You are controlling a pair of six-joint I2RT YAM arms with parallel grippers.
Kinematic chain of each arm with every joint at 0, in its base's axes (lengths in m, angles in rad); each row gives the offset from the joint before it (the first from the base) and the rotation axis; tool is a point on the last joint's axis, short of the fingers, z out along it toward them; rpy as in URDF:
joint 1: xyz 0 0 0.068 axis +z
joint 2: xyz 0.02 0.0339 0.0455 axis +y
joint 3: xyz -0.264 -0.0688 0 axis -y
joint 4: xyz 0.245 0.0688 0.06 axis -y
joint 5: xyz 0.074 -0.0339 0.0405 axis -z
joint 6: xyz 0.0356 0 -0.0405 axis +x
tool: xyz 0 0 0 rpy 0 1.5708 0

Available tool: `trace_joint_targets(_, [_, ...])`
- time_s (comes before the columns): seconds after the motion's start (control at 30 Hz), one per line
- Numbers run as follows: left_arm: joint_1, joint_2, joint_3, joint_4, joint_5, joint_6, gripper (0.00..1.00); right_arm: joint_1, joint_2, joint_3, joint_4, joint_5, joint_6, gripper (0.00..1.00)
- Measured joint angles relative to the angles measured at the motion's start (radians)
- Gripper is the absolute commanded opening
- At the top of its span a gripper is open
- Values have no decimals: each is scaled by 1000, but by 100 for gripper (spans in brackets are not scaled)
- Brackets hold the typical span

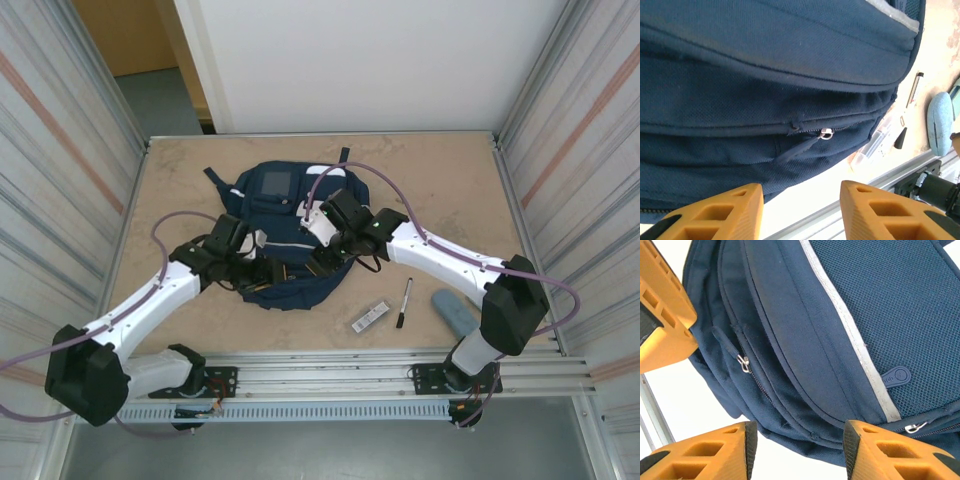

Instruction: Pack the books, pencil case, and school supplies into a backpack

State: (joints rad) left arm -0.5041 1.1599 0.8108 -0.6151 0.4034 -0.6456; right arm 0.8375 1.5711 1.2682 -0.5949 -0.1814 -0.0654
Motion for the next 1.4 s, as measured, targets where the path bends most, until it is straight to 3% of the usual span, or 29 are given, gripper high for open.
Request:
trace_joint_targets(0.5, [39, 116, 13, 78, 69, 66, 38, -14, -34, -43, 41, 10, 0, 50])
trace_joint_targets(0.77, [-4, 168, 12, 93, 101, 78, 37, -15, -48, -60, 57, 8, 1, 50])
trace_joint_targets(1.2, [-83, 217, 75, -10, -51, 134, 36, -15, -93, -106, 100, 10, 1, 50])
trace_joint_targets(1.4, [-155, 305, 121, -46, -138, 150, 21, -15, -117, -115, 111, 10, 1, 50])
